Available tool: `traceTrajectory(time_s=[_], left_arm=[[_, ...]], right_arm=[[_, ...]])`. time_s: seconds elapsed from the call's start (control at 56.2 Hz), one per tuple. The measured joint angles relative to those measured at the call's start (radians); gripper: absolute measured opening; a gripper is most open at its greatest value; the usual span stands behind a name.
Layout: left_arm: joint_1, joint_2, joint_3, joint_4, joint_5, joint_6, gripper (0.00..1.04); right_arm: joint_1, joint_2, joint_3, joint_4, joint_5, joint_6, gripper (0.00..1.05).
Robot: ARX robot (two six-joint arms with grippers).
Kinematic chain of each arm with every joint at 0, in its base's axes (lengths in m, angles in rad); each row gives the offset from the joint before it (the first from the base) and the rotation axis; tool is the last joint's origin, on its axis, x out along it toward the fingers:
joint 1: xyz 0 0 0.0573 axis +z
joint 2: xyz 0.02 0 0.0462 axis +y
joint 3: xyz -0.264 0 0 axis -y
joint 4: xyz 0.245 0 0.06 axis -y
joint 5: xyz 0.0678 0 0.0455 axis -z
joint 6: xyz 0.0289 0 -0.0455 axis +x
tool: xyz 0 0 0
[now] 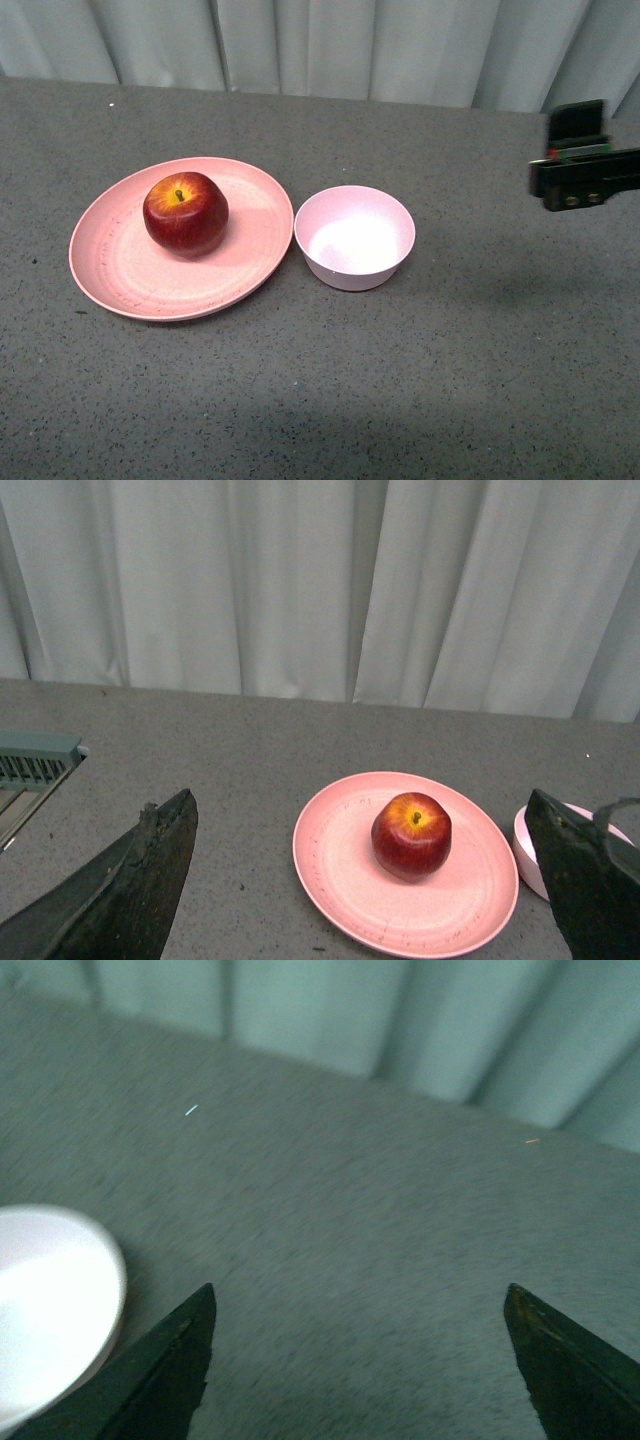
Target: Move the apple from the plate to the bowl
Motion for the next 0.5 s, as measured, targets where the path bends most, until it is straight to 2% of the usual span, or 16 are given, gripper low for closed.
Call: traceTrajectory(time_s=[0.089,0.16,0.249,0.338,0.409,0.498], left_arm=[[0.0,0.001,0.0,-0.001,-0.004,0.0,0.98],[0.0,0.0,0.0,-0.001,-0.004,0.0,0.98],[0.0,0.0,0.0,-0.001,-0.004,0.0,0.98],[0.0,0.0,0.0,-0.001,-0.004,0.0,0.98],[0.0,0.0,0.0,-0.002,-0.004,0.0,0.98],[0.0,0.0,0.0,-0.002,-0.004,0.0,0.98]], right_arm=[[-0.031,-0.023,-0.107,0.255,-0.003,0.027,0.62],[-0.053,-0.084,-0.148,0.322,-0.024,0.039,0.52],[-0.089,-0.196,-0.221,0.31,-0.061,0.047,0.32],[-0.116,-0.267,-0.272,0.269,-0.084,0.048,0.16],[-0.134,-0.365,-0.292,0.171,-0.106,0.049,0.03],[-0.151,-0.466,-0.318,0.122,-0.126,0.051,0.01]])
